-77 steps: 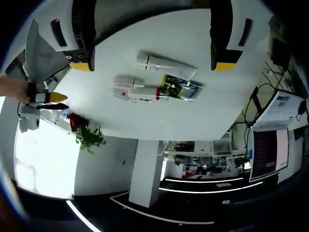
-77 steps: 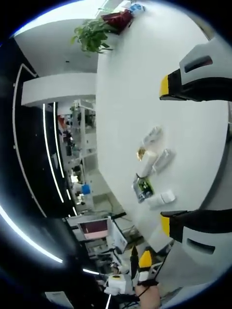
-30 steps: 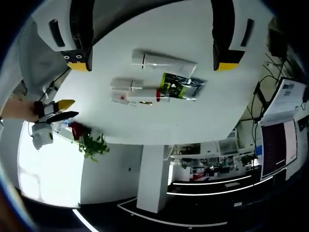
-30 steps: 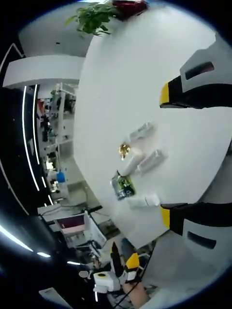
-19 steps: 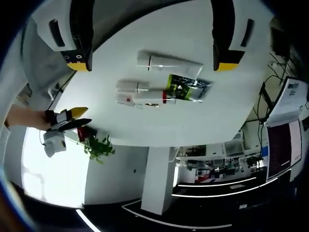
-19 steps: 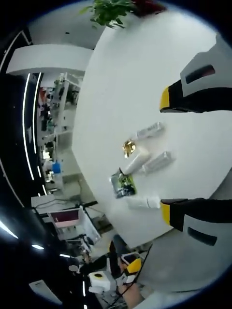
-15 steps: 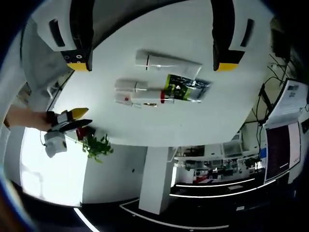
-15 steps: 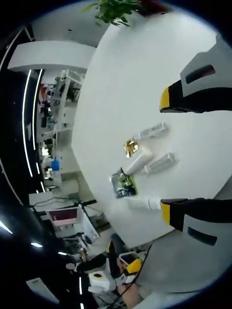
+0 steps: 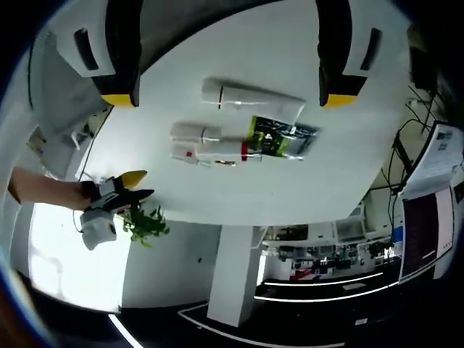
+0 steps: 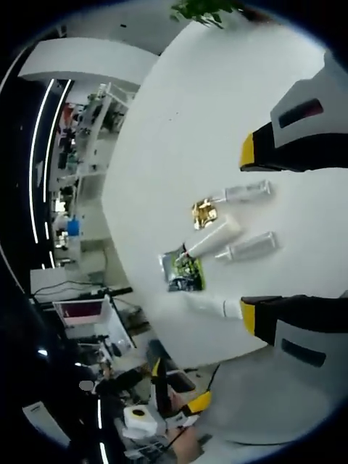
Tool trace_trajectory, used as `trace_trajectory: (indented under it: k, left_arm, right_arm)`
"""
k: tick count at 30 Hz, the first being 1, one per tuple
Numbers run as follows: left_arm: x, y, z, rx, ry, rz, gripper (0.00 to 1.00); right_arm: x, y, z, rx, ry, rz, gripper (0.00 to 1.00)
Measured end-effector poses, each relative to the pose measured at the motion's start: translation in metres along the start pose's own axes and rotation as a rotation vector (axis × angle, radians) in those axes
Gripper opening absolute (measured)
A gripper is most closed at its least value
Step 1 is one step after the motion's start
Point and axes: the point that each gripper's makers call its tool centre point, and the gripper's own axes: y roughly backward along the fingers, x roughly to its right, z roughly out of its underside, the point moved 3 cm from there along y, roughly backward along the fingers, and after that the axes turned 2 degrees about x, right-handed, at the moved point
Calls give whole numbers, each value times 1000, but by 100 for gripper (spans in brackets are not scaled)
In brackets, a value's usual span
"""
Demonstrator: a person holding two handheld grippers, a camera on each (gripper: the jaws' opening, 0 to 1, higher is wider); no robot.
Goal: Arrange the skincare products in the storage area until every visible bottle or jar stands upright without overlapping.
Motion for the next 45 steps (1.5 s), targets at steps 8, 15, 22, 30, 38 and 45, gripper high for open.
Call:
trace_trajectory:
  k: [8,15,22,30,38,45]
  left_arm:
    - [0,-1,1,-7,12,-8,95]
    - [-2,-3,3,-19,9,-18,97]
    - [-7,-2,2,-3,22,-31,97]
    - [-8,-3,3,-8,11,-36,97]
    - [-9,-1,1,9,4,-52,96]
    - [-8,-2,1,12,0,-54,96]
  right_arm:
    - [5,-17,-7,-29,44,-43,68]
    - [6,-34,-4,-91,86,-70,67]
    - [9,-53,-5,-141,87,-86,66]
    - [1,-76,-15,-184,125,-115,65]
    - [-6,-101,-16,-239,165,-148,64]
    - [-7,-123,-18,-275,178,-161,61]
